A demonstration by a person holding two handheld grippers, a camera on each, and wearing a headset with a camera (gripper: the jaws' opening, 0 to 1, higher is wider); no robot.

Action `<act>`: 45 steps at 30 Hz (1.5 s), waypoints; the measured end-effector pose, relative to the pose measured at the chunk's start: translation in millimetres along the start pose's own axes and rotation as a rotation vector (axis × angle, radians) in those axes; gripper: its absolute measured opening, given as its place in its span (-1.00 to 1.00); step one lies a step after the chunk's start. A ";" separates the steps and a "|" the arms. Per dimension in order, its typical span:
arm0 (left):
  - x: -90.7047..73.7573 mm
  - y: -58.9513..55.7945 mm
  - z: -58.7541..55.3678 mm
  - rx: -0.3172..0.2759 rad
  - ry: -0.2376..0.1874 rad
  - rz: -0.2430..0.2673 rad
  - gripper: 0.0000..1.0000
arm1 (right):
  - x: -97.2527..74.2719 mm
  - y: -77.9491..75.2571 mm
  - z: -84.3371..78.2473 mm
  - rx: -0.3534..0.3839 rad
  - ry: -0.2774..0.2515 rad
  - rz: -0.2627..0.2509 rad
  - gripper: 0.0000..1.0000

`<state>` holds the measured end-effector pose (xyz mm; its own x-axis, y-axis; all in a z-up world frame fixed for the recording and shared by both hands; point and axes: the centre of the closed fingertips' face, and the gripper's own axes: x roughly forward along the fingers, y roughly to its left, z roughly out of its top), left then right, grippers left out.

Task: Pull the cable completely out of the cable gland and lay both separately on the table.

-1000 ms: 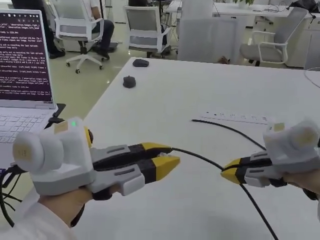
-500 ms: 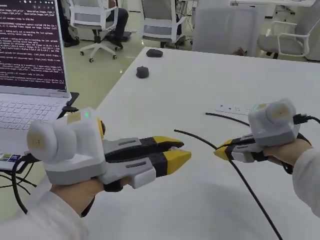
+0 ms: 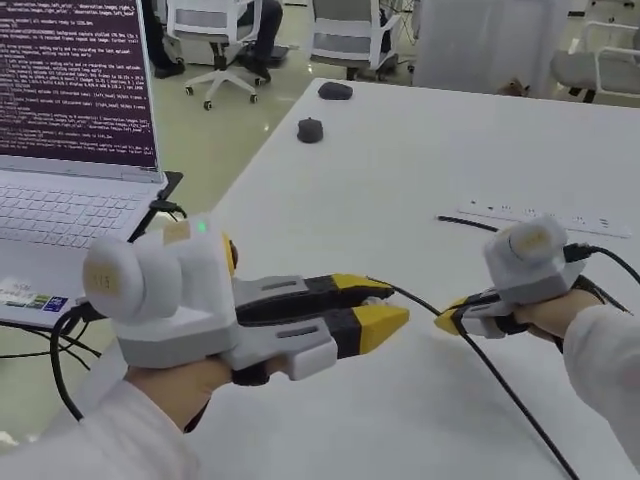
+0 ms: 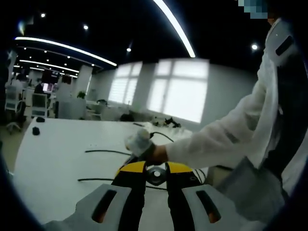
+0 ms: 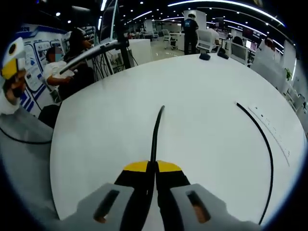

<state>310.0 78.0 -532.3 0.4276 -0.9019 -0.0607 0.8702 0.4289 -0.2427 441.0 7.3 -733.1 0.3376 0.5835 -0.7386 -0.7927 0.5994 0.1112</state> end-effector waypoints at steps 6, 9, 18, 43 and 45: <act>2.0 0.4 -5.7 -0.006 0.018 -0.005 -0.67 | 7.9 -3.3 -8.2 0.016 0.013 0.003 -0.95; 2.8 -0.1 -7.2 -0.005 0.025 -0.007 -0.67 | 12.2 -3.5 -14.2 0.020 0.030 0.005 -0.94; 2.3 4.1 -9.7 -0.010 0.033 0.008 -0.67 | 19.0 -2.4 -22.8 0.043 0.033 0.011 -0.94; 19.2 7.8 -38.3 0.017 0.148 -0.003 -0.67 | -49.1 21.9 -23.5 0.019 -0.111 0.001 -0.48; 26.3 11.7 -46.3 0.015 0.171 -0.005 -0.67 | -61.0 21.8 -25.8 0.040 -0.139 -0.011 -0.44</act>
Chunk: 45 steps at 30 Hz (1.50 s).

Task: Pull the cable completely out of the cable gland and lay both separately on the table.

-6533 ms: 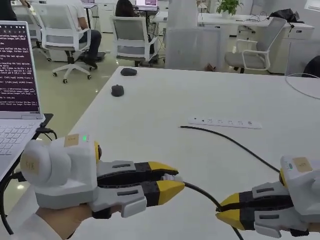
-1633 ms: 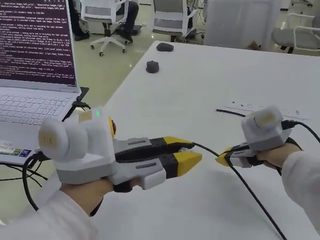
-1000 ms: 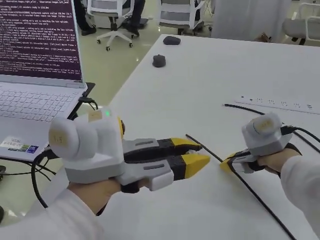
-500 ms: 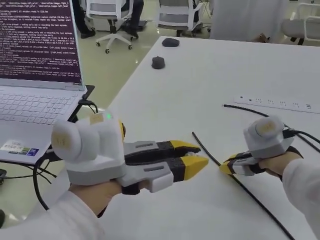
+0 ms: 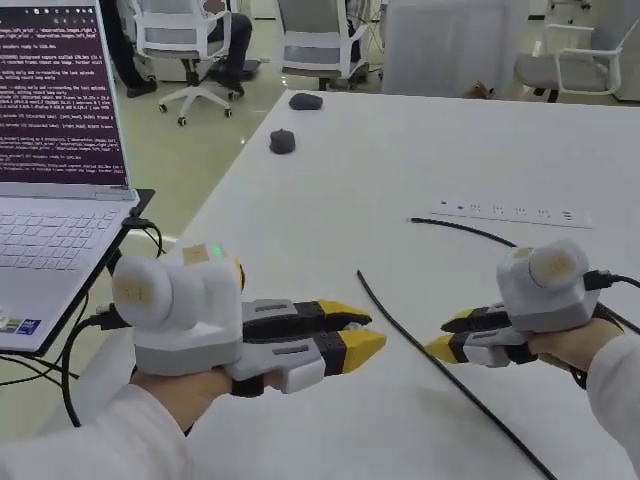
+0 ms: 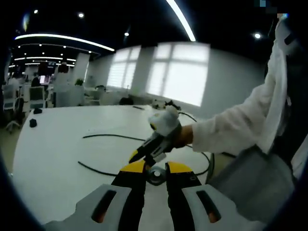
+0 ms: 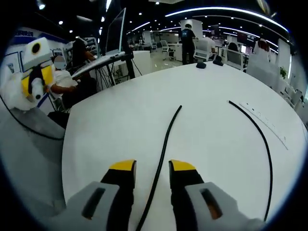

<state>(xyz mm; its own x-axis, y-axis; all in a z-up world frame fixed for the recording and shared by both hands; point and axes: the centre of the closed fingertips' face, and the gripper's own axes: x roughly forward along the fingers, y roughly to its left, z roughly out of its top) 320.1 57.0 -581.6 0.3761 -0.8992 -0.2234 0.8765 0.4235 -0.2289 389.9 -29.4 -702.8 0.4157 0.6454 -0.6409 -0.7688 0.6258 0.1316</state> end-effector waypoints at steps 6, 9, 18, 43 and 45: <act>23.0 2.6 -22.7 0.021 0.068 -0.042 -0.67 | -34.5 1.6 -1.7 0.039 -0.066 -0.038 -0.37; 32.7 3.8 -33.4 0.020 0.089 -0.054 -0.67 | -53.3 4.1 -1.4 0.059 -0.106 -0.063 -0.37; 64.9 17.5 -82.7 0.025 0.193 -0.061 -0.67 | -97.8 9.9 -13.0 0.101 -0.174 -0.134 -0.38; 79.5 37.2 -155.6 0.128 0.333 0.018 -0.66 | -135.3 16.9 -60.6 0.151 -0.155 -0.219 -0.38; 78.9 37.9 -155.3 0.122 0.325 0.027 -0.66 | -135.4 16.3 -59.5 0.157 -0.163 -0.224 -0.38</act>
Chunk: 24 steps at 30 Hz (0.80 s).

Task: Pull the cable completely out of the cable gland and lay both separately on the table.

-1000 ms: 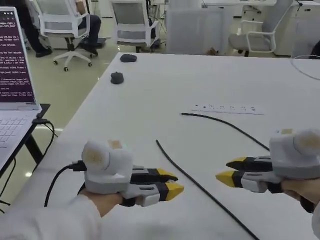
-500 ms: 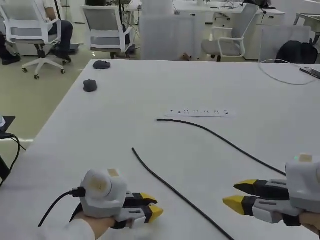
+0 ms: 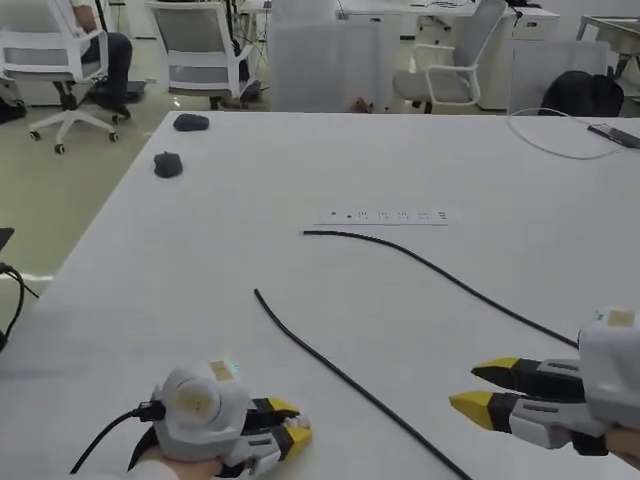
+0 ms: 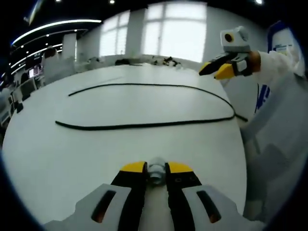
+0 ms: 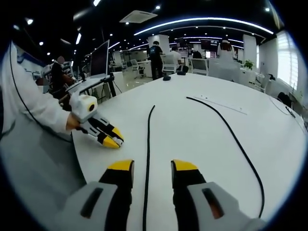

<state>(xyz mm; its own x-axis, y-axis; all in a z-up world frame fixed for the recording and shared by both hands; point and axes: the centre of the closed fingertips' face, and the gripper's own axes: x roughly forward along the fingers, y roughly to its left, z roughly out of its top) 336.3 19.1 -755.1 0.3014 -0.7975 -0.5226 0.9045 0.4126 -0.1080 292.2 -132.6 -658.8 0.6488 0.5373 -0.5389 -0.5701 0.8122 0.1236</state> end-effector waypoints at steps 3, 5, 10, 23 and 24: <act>0.3 -0.8 0.2 -0.008 -0.002 0.010 -0.66 | 0.5 0.7 0.8 0.003 -0.005 -0.002 -0.37; -0.2 -2.8 1.1 -0.015 0.004 0.010 -0.61 | 0.4 1.5 1.4 0.004 -0.008 -0.002 -0.36; -11.3 5.9 7.6 -0.069 0.021 0.052 -0.32 | -3.2 1.6 4.0 0.005 -0.013 -0.005 -0.29; -114.4 37.9 53.4 -0.129 0.005 0.112 0.37 | -29.9 -1.8 3.6 0.040 -0.004 -0.036 0.02; -121.6 38.7 55.0 -0.133 0.001 0.117 0.39 | -32.6 -2.3 2.4 0.047 0.000 -0.040 0.04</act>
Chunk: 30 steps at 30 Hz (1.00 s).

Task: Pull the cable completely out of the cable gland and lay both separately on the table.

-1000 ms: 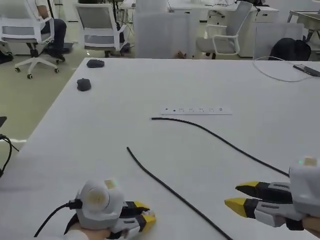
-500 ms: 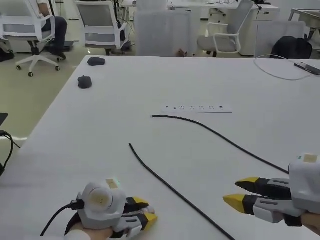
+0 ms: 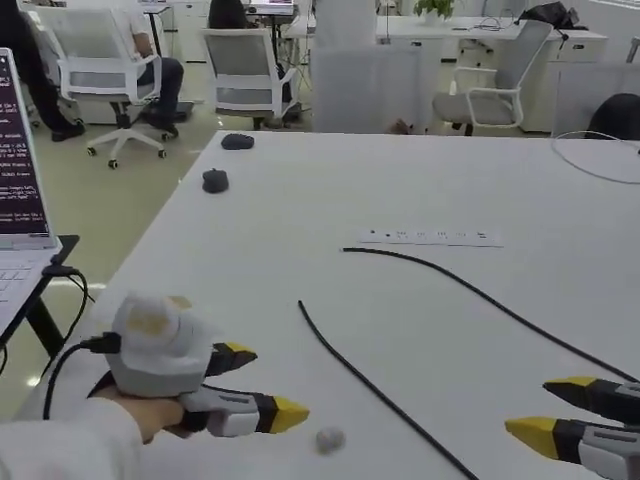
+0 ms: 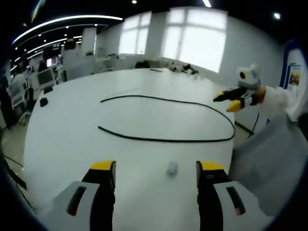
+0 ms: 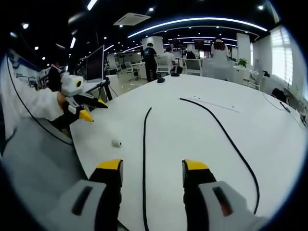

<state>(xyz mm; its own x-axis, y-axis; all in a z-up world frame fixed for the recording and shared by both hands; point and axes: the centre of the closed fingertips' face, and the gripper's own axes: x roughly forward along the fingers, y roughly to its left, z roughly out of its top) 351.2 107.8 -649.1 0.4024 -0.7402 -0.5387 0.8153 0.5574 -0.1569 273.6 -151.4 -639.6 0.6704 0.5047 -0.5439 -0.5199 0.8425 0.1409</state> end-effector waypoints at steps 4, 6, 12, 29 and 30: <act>-31.6 6.7 5.1 -0.016 -0.022 0.049 0.50 | -13.1 -2.4 -8.4 0.051 0.020 -0.012 0.07; -45.6 9.6 3.8 -0.025 -0.034 0.076 0.57 | -19.5 -3.3 -14.1 0.055 0.036 -0.021 0.11; -72.9 -4.0 -3.9 -0.117 -0.042 0.079 0.69 | -40.1 -3.9 -26.2 0.095 0.064 -0.051 0.17; -74.9 -18.8 -8.9 -0.192 -0.047 0.074 0.72 | -58.8 -11.8 -52.6 0.199 0.092 -0.122 0.22; -74.1 -19.8 -9.8 -0.191 -0.044 0.072 0.72 | -58.3 -11.3 -52.7 0.200 0.092 -0.121 0.22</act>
<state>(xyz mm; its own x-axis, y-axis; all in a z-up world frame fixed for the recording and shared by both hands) 301.2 155.3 -614.2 0.4784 -0.7089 -0.5182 0.6914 0.6679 -0.2754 212.5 -200.3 -653.0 0.6657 0.3862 -0.6385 -0.3176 0.9209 0.2259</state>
